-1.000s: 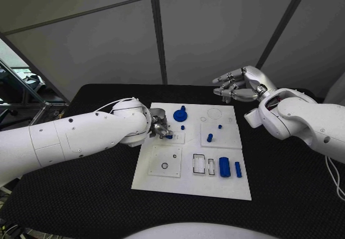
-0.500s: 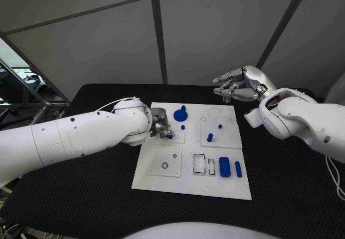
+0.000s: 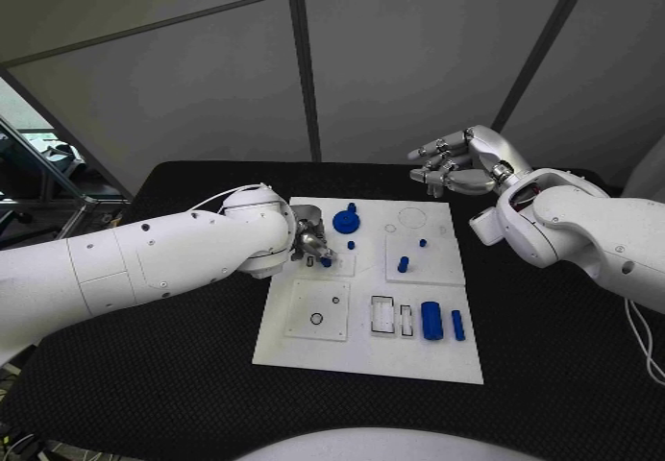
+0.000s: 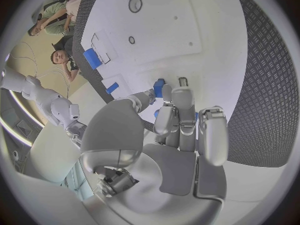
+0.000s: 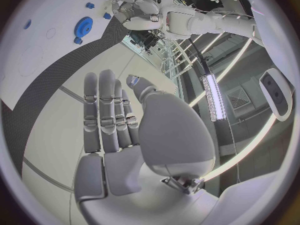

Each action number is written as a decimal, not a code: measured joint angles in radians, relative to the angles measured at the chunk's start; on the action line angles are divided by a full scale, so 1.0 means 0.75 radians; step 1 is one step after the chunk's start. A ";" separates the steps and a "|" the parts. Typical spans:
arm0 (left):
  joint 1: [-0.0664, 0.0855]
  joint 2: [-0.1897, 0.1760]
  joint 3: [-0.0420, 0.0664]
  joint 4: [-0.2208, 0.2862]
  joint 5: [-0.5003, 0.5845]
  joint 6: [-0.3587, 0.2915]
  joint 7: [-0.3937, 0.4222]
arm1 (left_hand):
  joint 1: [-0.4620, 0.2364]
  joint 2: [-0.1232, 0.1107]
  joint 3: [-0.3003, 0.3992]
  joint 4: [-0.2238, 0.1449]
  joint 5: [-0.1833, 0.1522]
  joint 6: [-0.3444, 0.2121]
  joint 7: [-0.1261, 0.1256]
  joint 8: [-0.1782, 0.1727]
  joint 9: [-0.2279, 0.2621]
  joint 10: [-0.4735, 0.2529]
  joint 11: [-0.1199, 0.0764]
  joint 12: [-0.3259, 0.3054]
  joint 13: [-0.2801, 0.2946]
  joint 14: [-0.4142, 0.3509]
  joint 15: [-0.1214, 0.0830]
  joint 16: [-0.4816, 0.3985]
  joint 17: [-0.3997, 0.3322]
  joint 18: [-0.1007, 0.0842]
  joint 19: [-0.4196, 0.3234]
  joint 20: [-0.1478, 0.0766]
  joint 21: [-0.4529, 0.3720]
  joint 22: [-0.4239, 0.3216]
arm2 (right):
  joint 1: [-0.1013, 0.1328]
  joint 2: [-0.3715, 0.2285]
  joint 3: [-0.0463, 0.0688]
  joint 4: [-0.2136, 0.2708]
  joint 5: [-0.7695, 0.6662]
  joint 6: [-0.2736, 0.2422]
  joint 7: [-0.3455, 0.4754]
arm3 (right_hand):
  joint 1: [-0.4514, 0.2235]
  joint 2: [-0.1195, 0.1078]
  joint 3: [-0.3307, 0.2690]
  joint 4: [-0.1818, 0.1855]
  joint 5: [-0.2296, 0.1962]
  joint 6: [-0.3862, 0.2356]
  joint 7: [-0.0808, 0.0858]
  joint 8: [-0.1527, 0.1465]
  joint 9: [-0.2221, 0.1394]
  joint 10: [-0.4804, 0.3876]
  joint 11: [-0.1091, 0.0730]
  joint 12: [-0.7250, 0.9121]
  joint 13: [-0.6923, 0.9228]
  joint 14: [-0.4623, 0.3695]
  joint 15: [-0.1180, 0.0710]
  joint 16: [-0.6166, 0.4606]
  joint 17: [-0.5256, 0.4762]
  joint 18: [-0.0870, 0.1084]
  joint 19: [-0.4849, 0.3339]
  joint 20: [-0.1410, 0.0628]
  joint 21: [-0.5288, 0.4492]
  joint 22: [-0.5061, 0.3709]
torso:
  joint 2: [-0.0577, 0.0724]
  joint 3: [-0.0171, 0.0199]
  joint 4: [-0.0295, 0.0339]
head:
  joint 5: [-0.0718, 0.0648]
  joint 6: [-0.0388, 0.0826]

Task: Assemble the parts on the task board

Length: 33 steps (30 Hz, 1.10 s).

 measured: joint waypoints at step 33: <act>-0.003 0.015 -0.002 -0.014 0.003 0.024 -0.019 | -0.043 0.007 -0.177 0.070 0.000 0.038 -0.010 -0.012 0.013 0.023 -0.005 0.030 0.035 -0.001 -0.010 0.000 0.006 0.000 0.000 0.000 0.013 0.000 | 0.000 -0.005 0.000 0.004 0.000 0.001 -0.004 | -0.005 0.005 0.004 0.004 0.006 0.000 0.000 0.000 0.000 0.000 0.000 0.000 -0.006 0.005 0.005 -0.006 0.005 0.000 0.000 0.000 -0.006 -0.001 | 0.000 -0.0013 0.0017 | -0.002 -0.003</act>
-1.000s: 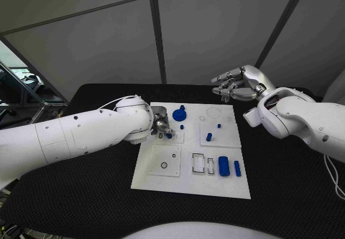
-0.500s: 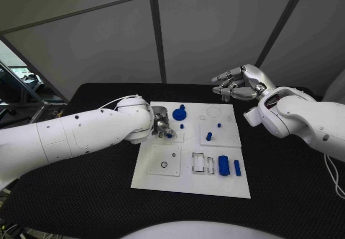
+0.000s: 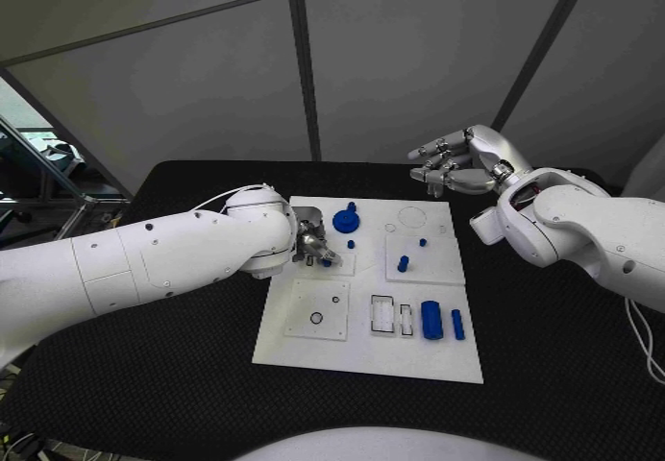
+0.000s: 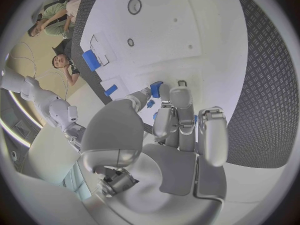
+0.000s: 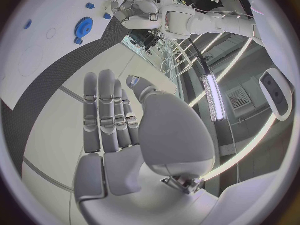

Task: Assemble the parts on the task board

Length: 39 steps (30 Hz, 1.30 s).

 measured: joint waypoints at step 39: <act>0.010 -0.051 0.134 -0.022 0.052 0.020 -0.006 | 0.039 0.086 -0.537 0.170 0.000 -0.012 0.021 -0.038 0.040 -0.015 0.015 -0.018 -0.027 0.000 0.000 -0.015 0.008 0.000 0.000 0.000 -0.042 0.000 | 0.000 0.008 0.000 -0.027 0.000 0.000 -0.002 | -0.018 -0.003 -0.001 0.008 0.000 -0.005 0.005 0.000 0.000 -0.015 0.005 -0.018 -0.021 0.000 0.000 -0.020 0.004 0.000 0.000 0.000 -0.011 -0.004 | -0.001 0.0003 0.0003 | -0.001 0.007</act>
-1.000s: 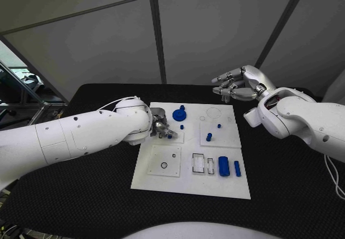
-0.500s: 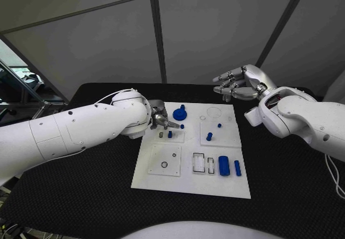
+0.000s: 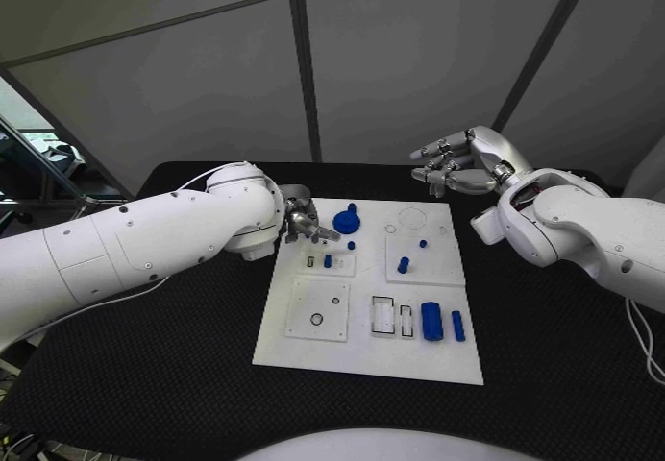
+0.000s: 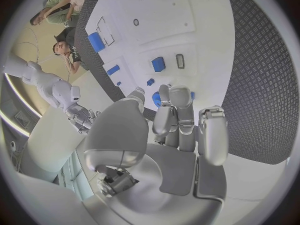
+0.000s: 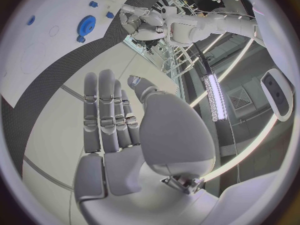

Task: Assemble the parts on the task board

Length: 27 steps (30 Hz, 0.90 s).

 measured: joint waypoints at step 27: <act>0.111 0.200 -0.045 -0.511 0.063 0.235 0.073 | 0.152 0.109 -0.156 -0.005 0.005 -0.067 0.078 -0.298 -0.269 -0.176 0.067 -0.198 -0.215 -0.014 0.043 -0.051 -0.021 -0.001 -0.004 0.034 -0.077 0.000 | 0.000 0.011 0.000 -0.014 0.000 0.000 -0.001 | 0.000 0.000 0.004 0.004 0.017 0.000 0.000 0.000 0.000 0.000 0.000 -0.005 -0.012 0.000 0.000 -0.010 0.006 0.000 0.000 0.000 0.000 -0.001 | 0.003 0.0000 -0.0012 | 0.005 0.012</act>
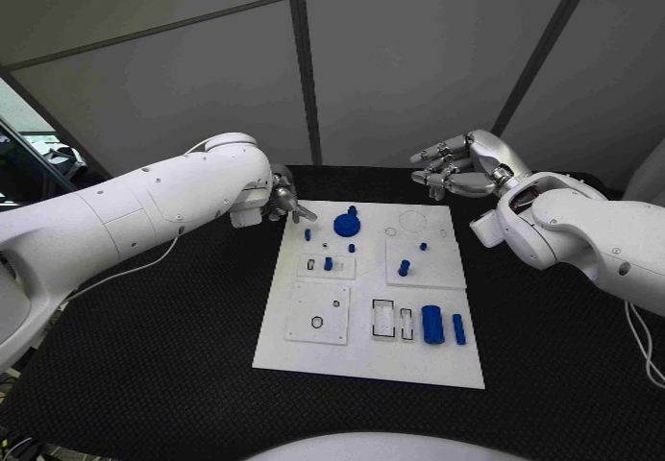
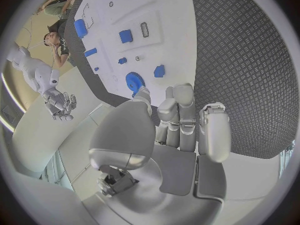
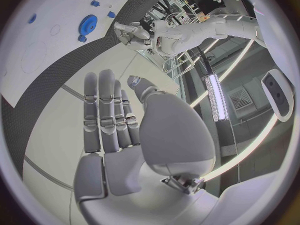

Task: Assemble the parts on the task board

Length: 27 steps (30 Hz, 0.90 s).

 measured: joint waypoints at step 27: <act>-0.016 0.051 -0.021 -0.069 -0.013 0.074 0.047 | -0.005 0.007 -0.049 0.005 0.000 0.098 -0.027 0.031 -0.002 0.041 -0.022 0.066 0.058 0.010 0.000 0.026 0.019 0.000 0.000 0.000 0.021 0.000 | 0.000 0.004 0.000 0.000 0.000 0.001 -0.001 | 0.000 0.000 0.000 0.000 0.007 0.000 0.000 0.000 0.000 0.000 0.000 0.000 -0.005 0.005 0.005 -0.001 0.002 0.000 0.000 0.000 -0.005 0.000 | -0.002 0.0001 0.0009 | 0.006 -0.008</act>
